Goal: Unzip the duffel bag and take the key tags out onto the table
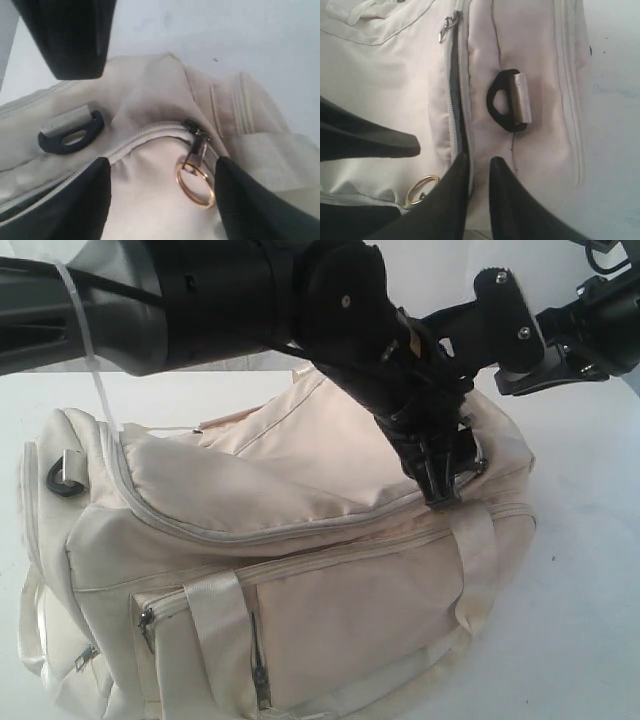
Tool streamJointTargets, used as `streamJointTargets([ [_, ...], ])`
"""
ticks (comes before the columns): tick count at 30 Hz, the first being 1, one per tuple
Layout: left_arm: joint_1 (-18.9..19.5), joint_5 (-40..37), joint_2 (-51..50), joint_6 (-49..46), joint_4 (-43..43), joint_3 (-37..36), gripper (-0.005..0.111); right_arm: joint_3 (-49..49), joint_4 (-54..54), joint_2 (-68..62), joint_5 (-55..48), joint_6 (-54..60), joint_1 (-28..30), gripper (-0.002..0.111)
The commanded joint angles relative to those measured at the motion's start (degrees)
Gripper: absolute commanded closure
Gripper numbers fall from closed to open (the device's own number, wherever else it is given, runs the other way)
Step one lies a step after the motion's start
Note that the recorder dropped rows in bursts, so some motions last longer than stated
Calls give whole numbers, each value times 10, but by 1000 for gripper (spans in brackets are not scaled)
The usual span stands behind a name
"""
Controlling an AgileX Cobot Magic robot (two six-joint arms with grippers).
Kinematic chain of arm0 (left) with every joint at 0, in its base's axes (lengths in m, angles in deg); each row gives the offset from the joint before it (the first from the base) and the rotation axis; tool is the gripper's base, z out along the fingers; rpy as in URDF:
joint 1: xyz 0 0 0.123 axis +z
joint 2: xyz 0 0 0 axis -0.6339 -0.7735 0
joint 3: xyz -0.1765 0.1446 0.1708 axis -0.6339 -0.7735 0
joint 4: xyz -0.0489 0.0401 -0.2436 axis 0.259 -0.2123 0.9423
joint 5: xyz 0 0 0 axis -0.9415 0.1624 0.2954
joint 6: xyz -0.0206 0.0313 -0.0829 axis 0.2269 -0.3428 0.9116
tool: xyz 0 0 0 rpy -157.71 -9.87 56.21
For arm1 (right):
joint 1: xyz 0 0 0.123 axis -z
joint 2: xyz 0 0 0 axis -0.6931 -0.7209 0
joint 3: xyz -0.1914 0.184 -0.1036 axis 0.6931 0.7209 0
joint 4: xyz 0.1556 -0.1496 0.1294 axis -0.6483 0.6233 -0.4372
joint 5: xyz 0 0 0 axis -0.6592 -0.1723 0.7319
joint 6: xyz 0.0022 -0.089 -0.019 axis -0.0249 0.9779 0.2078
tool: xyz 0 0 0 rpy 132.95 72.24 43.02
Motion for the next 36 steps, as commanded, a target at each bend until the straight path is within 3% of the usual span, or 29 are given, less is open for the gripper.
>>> streamJointTargets([
  [1, 13, -15, 8, 13, -16, 2, 47, 2, -4, 1, -3, 7, 3, 93],
  [16, 20, -45, -25, -29, 23, 2, 48, 2, -4, 1, -4, 7, 3, 93],
  [26, -7, -68, -25, -99, 46, 2, 48, 2, -4, 1, -3, 7, 3, 93],
  [36, -7, -67, -24, -100, 46, 2, 48, 2, -4, 1, -3, 7, 3, 93],
])
